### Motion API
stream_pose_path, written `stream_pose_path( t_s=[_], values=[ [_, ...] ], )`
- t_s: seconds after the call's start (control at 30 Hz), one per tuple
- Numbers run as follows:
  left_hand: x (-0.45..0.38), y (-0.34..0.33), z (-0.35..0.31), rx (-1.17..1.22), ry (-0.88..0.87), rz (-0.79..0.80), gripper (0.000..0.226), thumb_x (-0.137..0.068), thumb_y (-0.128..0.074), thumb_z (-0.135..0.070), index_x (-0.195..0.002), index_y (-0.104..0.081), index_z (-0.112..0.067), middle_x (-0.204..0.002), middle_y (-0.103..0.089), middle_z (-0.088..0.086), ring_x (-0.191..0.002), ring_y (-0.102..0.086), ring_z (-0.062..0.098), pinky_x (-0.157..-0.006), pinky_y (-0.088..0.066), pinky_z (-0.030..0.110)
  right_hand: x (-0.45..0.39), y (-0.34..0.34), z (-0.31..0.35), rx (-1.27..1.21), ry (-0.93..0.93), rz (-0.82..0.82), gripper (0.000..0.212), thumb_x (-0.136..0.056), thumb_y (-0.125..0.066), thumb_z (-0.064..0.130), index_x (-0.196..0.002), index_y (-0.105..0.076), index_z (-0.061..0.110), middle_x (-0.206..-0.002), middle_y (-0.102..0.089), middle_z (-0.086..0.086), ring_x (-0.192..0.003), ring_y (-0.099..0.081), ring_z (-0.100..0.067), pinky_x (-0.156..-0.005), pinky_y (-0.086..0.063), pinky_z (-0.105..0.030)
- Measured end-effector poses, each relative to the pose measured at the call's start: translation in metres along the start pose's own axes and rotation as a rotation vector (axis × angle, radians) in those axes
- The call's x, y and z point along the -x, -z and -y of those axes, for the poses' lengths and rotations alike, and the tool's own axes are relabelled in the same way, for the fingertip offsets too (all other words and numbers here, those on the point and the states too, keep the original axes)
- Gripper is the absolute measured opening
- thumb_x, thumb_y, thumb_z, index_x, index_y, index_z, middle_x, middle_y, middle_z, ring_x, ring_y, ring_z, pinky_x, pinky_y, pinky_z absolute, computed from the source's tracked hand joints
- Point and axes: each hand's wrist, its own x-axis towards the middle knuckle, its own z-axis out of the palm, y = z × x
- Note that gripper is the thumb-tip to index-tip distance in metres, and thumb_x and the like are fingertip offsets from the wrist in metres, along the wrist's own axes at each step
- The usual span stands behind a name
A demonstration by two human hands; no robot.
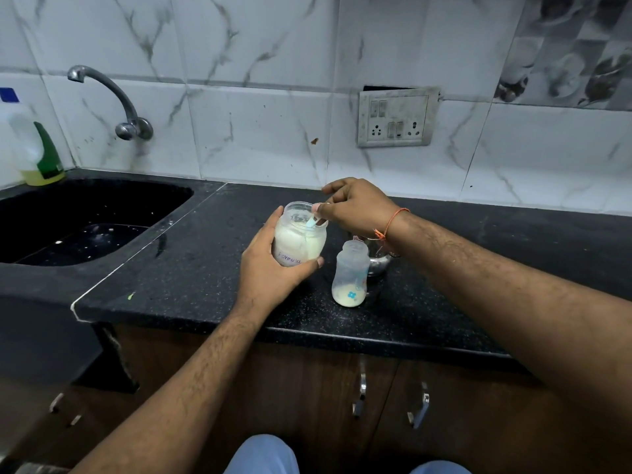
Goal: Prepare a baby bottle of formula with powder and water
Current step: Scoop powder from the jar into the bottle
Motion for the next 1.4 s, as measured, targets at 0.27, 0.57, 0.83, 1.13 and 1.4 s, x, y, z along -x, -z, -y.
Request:
stream_pose_path(
  t_s=[0.27, 0.57, 0.83, 1.13, 1.4],
  values=[
    [0.001, 0.001, -0.003, 0.015, 0.019, 0.012, 0.116, -0.06, -0.103, -0.051, -0.164, -0.052, -0.035, -0.15, -0.068, -0.019, -0.136, -0.064, -0.003, -0.119, -0.055, 0.037, 0.001, 0.009, 0.003, -0.23, -0.107, -0.053, 0.027, -0.093, -0.077, 0.034, -0.095, -0.086, 0.009, -0.12, -0.065, 0.009, -0.102, -0.06, -0.009, -0.089, -0.047, -0.028],
    [0.003, 0.001, -0.006, 0.038, -0.005, 0.0, 0.105, -0.067, -0.107, -0.035, -0.159, -0.057, -0.035, -0.144, -0.071, -0.02, -0.132, -0.066, -0.006, -0.117, -0.055, 0.033, 0.009, 0.016, 0.001, -0.297, -0.145, -0.092, 0.028, -0.096, -0.075, 0.027, -0.096, -0.083, 0.0, -0.095, -0.064, -0.008, -0.081, -0.049, -0.015, -0.066, -0.038, -0.029],
    [0.004, 0.001, -0.006, 0.054, -0.006, 0.016, 0.104, -0.067, -0.108, -0.036, -0.158, -0.057, -0.038, -0.14, -0.072, -0.023, -0.129, -0.067, -0.006, -0.113, -0.056, 0.028, 0.001, 0.018, -0.009, -0.073, -0.093, -0.117, 0.024, -0.096, -0.072, 0.04, -0.091, -0.087, 0.023, -0.137, -0.062, 0.013, -0.123, -0.057, -0.01, -0.109, -0.047, -0.04],
    [0.005, 0.002, -0.01, 0.035, -0.003, 0.017, 0.099, -0.067, -0.107, -0.032, -0.153, -0.059, -0.042, -0.133, -0.071, -0.03, -0.123, -0.066, -0.014, -0.103, -0.052, 0.011, 0.003, 0.018, -0.013, -0.138, -0.1, -0.123, 0.023, -0.095, -0.074, 0.038, -0.088, -0.087, 0.02, -0.125, -0.06, 0.016, -0.122, -0.059, -0.011, -0.106, -0.047, -0.038],
    [0.006, 0.003, -0.008, 0.013, 0.032, 0.031, 0.095, -0.068, -0.107, -0.034, -0.15, -0.06, -0.042, -0.132, -0.073, -0.026, -0.119, -0.069, -0.008, -0.103, -0.058, 0.023, 0.011, 0.023, -0.004, -0.382, -0.202, -0.101, 0.024, -0.095, -0.076, 0.029, -0.078, -0.082, 0.014, -0.082, -0.061, 0.002, -0.066, -0.041, -0.01, -0.059, -0.033, -0.026]
  ],
)
